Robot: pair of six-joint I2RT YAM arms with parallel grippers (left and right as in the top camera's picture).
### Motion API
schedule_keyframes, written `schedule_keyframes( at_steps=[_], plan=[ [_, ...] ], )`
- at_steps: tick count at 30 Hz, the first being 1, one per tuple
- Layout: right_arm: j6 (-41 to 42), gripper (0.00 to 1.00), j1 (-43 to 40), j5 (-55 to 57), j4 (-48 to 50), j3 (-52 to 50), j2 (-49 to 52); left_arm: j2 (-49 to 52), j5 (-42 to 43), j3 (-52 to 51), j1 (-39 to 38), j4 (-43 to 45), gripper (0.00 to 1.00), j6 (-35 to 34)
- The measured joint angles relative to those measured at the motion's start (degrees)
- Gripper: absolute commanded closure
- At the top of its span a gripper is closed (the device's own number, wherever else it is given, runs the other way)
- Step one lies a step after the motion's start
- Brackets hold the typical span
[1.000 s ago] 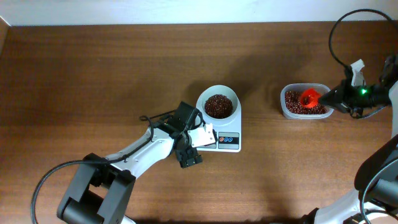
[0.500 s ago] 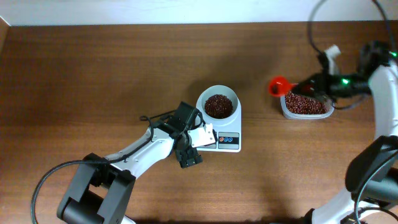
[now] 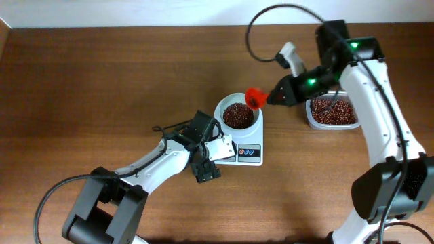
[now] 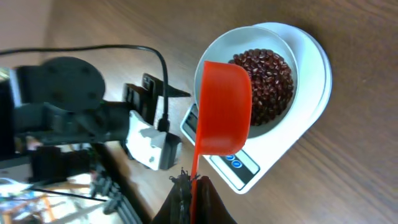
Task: Scoop item into bowl and weigh 50g on scale
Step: 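Carry the scoop over the bowl and tip beans in, right gripper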
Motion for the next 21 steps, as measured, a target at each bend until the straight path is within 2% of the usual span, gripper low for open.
schedule_keyframes(
  at_steps=[8,17,21],
  plan=[
    [-0.4,0.96,7.1,11.5,2.6,0.3,0.0,0.0,0.0,0.0,0.0,0.0,0.01,0.0],
    [-0.3,0.96,16.1,30.4,6.2,1.4,0.0,0.0,0.0,0.0,0.0,0.0,0.01,0.0],
    [0.7,0.96,16.1,32.0,7.4,1.4,0.0,0.0,0.0,0.0,0.0,0.0,0.01,0.0]
  ],
)
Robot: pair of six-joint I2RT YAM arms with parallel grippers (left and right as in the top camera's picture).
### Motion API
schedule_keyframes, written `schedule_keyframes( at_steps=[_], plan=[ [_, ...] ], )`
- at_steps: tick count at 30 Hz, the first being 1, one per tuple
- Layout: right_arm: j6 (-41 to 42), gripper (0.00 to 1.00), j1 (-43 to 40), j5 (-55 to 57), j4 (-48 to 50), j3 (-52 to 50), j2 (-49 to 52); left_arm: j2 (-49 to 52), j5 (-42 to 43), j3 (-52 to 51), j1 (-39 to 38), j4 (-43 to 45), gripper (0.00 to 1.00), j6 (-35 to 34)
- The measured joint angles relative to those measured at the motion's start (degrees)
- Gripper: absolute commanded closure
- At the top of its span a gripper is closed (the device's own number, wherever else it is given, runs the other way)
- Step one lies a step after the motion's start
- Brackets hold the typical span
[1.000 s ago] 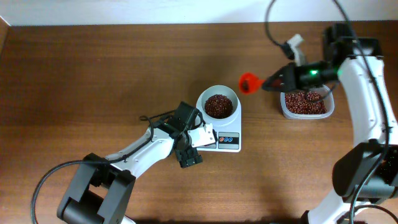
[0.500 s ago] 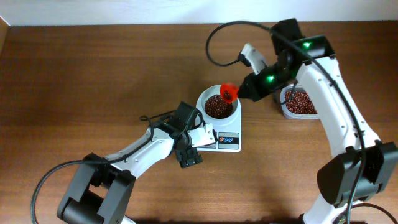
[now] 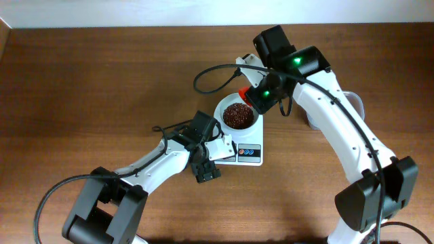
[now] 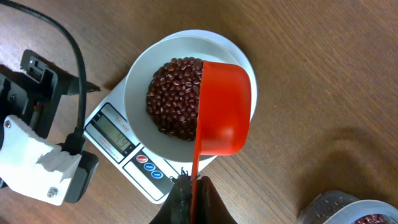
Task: Scoop item into bowl and weigh 50g on scale
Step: 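Carry the scoop over the bowl and tip beans in, right gripper, then return the scoop to the bean tub with the right gripper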
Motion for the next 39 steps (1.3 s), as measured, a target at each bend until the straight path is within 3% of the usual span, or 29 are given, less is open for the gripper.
schedule_keyframes(
  at_steps=[14,31,35,39],
  plan=[
    [0.2,0.96,-3.4,-13.8,-0.5,0.0,0.0,0.0,0.0,0.0,0.0,0.0,0.01,0.0],
    [0.9,0.96,-14.3,-34.6,-2.4,0.0,0.0,0.0,0.0,0.0,0.0,0.0,0.01,0.0],
    [1.1,0.96,-18.5,-35.4,-6.7,0.1,0.0,0.0,0.0,0.0,0.0,0.0,0.01,0.0],
    [1.1,0.96,-27.6,-34.5,-11.5,0.1,0.0,0.0,0.0,0.0,0.0,0.0,0.01,0.0]
  ],
)
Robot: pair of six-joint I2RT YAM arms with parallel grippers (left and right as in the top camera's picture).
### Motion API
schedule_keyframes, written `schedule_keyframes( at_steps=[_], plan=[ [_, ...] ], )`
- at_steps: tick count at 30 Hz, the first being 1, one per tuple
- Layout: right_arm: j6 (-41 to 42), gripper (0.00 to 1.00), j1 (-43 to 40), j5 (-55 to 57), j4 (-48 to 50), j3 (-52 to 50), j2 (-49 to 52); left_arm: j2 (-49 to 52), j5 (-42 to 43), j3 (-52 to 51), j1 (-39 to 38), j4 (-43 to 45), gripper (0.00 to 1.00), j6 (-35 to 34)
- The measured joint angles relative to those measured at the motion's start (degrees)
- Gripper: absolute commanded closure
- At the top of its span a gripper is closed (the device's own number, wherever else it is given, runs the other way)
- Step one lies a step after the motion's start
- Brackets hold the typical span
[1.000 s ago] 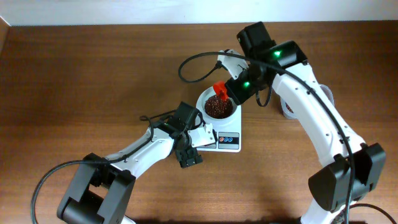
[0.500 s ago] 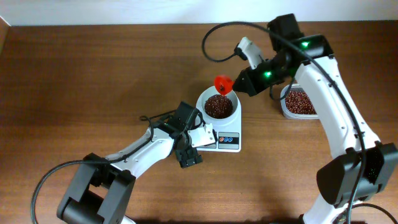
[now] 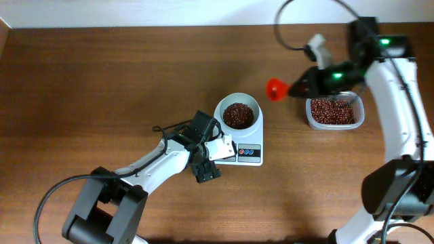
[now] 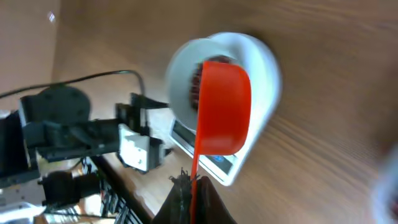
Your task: Scoop item into bowl and weigh 50g on scale
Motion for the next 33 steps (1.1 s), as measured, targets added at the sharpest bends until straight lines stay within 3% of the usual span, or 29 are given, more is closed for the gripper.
schedule_keyframes(
  at_steps=[4,8,14,22,28,33],
  plan=[
    [2.9,0.96,-8.2,6.2,-1.9,0.0,0.0,0.0,0.0,0.0,0.0,0.0,0.01,0.0],
    [12.3,0.96,-11.3,21.8,-1.7,0.0,0.0,0.0,0.0,0.0,0.0,0.0,0.01,0.0],
    [20.7,0.96,-4.2,45.2,-1.7,0.0,0.0,0.0,0.0,0.0,0.0,0.0,0.01,0.0],
    [22.0,0.96,4.5,59.3,-0.5,0.0,0.0,0.0,0.0,0.0,0.0,0.0,0.01,0.0],
    [21.6,0.96,4.4,54.8,0.9,0.0,0.0,0.0,0.0,0.0,0.0,0.0,0.01,0.0],
    [12.1,0.96,4.9,28.5,4.2,0.0,0.0,0.0,0.0,0.0,0.0,0.0,0.01,0.0]
  ],
)
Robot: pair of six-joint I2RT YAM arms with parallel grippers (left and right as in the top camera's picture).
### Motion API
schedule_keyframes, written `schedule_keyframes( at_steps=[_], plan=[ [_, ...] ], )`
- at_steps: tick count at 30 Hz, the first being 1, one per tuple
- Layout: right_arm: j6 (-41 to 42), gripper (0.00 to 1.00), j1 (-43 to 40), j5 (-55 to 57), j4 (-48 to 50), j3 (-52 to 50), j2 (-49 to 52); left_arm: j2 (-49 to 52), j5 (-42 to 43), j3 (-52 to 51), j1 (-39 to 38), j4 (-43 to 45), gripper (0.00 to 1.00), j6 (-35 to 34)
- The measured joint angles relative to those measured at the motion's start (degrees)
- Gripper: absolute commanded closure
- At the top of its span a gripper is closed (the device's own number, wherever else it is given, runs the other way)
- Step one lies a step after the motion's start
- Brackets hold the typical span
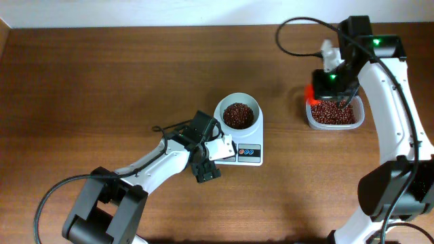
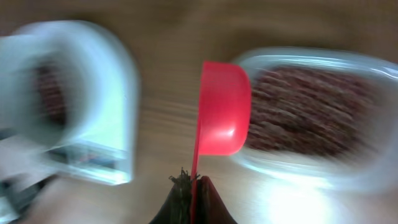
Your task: Scoop item into bowl and weigh 50g on scale
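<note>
A white bowl (image 1: 238, 114) heaped with red beans stands on the white scale (image 1: 246, 153) in the middle of the table. My right gripper (image 2: 193, 182) is shut on the handle of a red scoop (image 2: 222, 107), which hangs at the left rim of the clear tub of beans (image 1: 332, 112). The right wrist view is blurred, with the scoop's cup over the tub's left edge (image 2: 255, 155) and the scale (image 2: 68, 124) at left. My left gripper (image 1: 207, 169) rests on the table beside the scale's left corner; its jaws are too small to read.
The left arm's black cable (image 1: 169, 127) loops on the table left of the scale. A cable from the right arm (image 1: 295, 34) arcs over the far side. The table's far edge meets a white wall (image 1: 135, 13).
My right gripper has carried the red scoop from the gap between bowl and tub to the tub's left rim. The left arm has not moved.
The scoop was held at the bowl's right rim, then over the heaped beans in the bowl. After that it hung between bowl and tub, and now it sits at the tub's left edge. The left arm stayed by the scale throughout.
</note>
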Motion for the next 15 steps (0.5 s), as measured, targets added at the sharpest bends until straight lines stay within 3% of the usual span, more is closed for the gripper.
schedule_keyframes(
  at_steps=[2,6,15],
  plan=[
    [-3.1,0.96,1.7,-9.1,3.5,0.0,0.0,0.0,0.0,0.0,0.0,0.0,0.01,0.0],
    [-6.7,0.96,8.5,-13.6,7.8,0.0,0.0,0.0,0.0,0.0,0.0,0.0,0.01,0.0],
    [-9.4,0.96,23.7,3.4,9.5,0.0,0.0,0.0,0.0,0.0,0.0,0.0,0.01,0.0]
  ],
)
